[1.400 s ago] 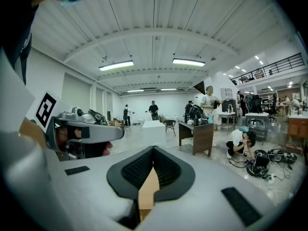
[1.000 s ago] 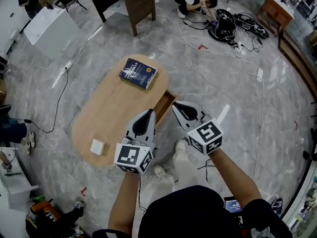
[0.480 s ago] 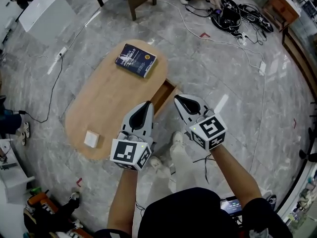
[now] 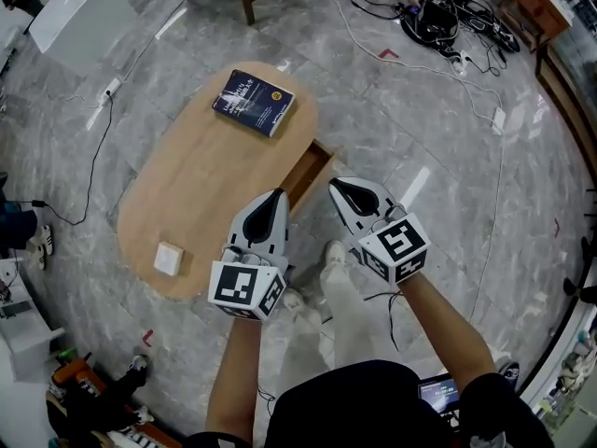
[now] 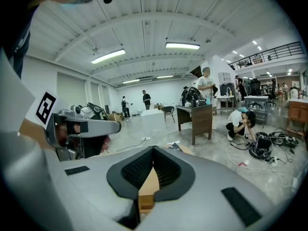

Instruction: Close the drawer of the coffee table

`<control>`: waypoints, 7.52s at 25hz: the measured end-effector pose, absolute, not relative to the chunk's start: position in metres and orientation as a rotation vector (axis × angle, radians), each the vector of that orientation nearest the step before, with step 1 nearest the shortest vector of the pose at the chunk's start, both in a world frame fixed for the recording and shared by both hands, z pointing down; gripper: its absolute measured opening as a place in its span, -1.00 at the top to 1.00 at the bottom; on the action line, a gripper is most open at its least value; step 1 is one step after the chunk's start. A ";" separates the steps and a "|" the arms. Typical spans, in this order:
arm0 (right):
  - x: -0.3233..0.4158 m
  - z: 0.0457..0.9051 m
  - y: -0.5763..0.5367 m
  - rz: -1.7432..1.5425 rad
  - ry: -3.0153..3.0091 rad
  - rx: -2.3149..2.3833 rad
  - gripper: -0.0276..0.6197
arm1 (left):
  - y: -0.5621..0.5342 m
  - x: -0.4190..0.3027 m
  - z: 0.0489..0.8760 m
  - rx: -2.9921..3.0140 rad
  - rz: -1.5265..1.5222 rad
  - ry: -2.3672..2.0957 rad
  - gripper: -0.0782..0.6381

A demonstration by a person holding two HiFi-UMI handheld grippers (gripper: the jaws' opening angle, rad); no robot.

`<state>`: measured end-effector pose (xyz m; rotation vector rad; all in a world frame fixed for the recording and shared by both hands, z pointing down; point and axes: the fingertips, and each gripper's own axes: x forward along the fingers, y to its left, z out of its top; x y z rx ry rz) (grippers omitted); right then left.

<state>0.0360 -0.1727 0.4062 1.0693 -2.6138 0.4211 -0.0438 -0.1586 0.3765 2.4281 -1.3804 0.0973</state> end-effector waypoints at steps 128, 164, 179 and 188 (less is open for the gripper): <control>0.011 0.749 -0.176 0.733 -2.391 0.983 0.88 | -0.171 -0.061 0.665 2.267 0.347 -1.306 0.79; 0.010 0.854 -0.168 0.540 -2.197 0.777 0.88 | -0.157 -0.083 0.707 2.177 0.378 -1.340 0.79; 0.015 0.890 -0.164 0.495 -2.105 0.726 0.88 | -0.149 -0.086 0.717 2.156 0.406 -1.342 0.79; 0.005 0.889 -0.169 0.490 -2.124 0.711 0.88 | -0.146 -0.091 0.719 2.131 0.403 -1.367 0.79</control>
